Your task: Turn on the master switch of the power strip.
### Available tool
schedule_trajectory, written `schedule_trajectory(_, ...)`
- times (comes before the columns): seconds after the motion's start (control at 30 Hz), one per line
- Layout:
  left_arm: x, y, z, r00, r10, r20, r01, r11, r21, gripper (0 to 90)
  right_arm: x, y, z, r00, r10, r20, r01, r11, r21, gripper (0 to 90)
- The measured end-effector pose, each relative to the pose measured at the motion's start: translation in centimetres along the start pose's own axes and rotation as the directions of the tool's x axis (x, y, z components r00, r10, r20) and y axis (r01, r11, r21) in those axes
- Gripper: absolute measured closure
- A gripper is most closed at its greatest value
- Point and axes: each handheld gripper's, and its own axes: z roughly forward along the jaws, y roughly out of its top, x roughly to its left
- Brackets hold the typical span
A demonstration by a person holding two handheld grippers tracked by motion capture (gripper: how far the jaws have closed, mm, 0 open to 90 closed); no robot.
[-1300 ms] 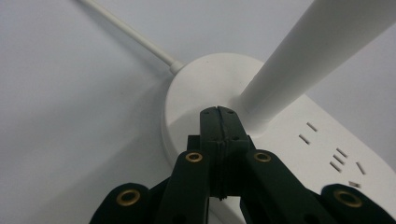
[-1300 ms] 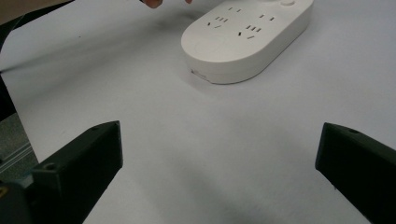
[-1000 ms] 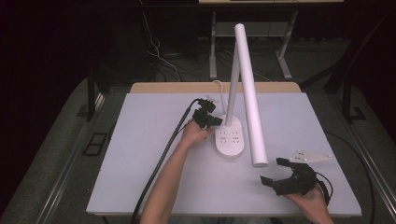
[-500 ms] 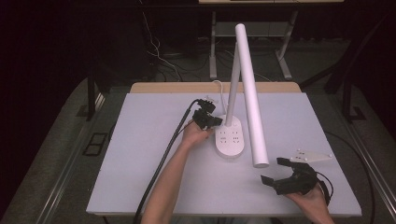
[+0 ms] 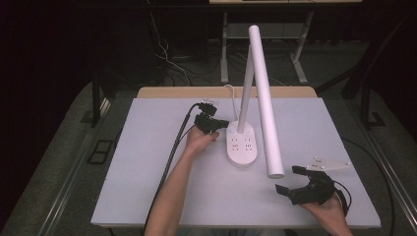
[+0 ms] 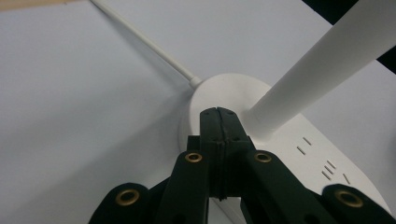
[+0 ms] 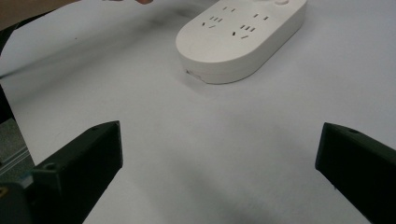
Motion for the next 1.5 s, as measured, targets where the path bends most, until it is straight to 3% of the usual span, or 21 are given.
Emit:
schedule_trajectory(0.13, 0.5, 0.1, -1.2, 0.9999, 0.010, 0.004, -0.010, 0.9996, -0.027, 89.8, -0.1, 0.0, 0.0, 1.0000, -0.004, 0.003, 0.004, 1.000, -0.005, 0.2)
schedule_trajectory(0.47, 0.6, -0.1, -4.1, 0.9947, 0.103, -0.007, -0.103, 0.9937, -0.043, 89.7, -0.1, 0.0, 0.0, 1.0000, -0.002, -0.001, 0.002, 1.000, 0.000, 0.2)
schedule_trajectory(0.67, 0.6, -0.6, -5.8, 0.9931, 0.117, -0.011, -0.117, 0.9910, -0.065, 89.5, -0.1, 0.0, 0.0, 1.0000, -0.001, -0.001, 0.001, 1.000, -0.001, 0.2)
schedule_trajectory(0.83, 0.6, -1.1, -7.5, 0.9931, 0.117, -0.012, -0.117, 0.9896, -0.083, 83.0, -0.1, 0.0, 0.0, 1.0000, 0.000, 0.000, 0.000, 1.000, -0.001, 0.2)
schedule_trajectory(0.93, 0.6, -1.5, -8.4, 0.9930, 0.118, -0.003, -0.118, 0.9895, -0.083, 75.8, -0.1, 0.0, -0.1, 1.0000, 0.001, 0.001, -0.001, 1.000, -0.002, 0.2)
schedule_trajectory(1.23, 0.8, -2.6, -11.3, 0.9935, 0.092, 0.067, -0.084, 0.9898, -0.115, 35.4, -0.1, 0.0, -0.1, 1.0000, 0.001, 0.004, -0.001, 1.000, -0.005, 0.1)
schedule_trajectory(1.33, 0.8, -3.2, -12.2, 0.9931, 0.086, 0.080, -0.074, 0.9876, -0.138, 28.2, -0.1, 0.0, -0.1, 1.0000, -0.001, 0.005, 0.001, 1.000, -0.006, 0.2)
schedule_trajectory(1.5, 0.7, -3.9, -13.5, 0.9941, 0.074, 0.080, -0.062, 0.9884, -0.139, 18.0, -0.1, 0.0, 0.0, 1.0000, -0.001, 0.007, 0.001, 1.000, -0.007, 0.2)
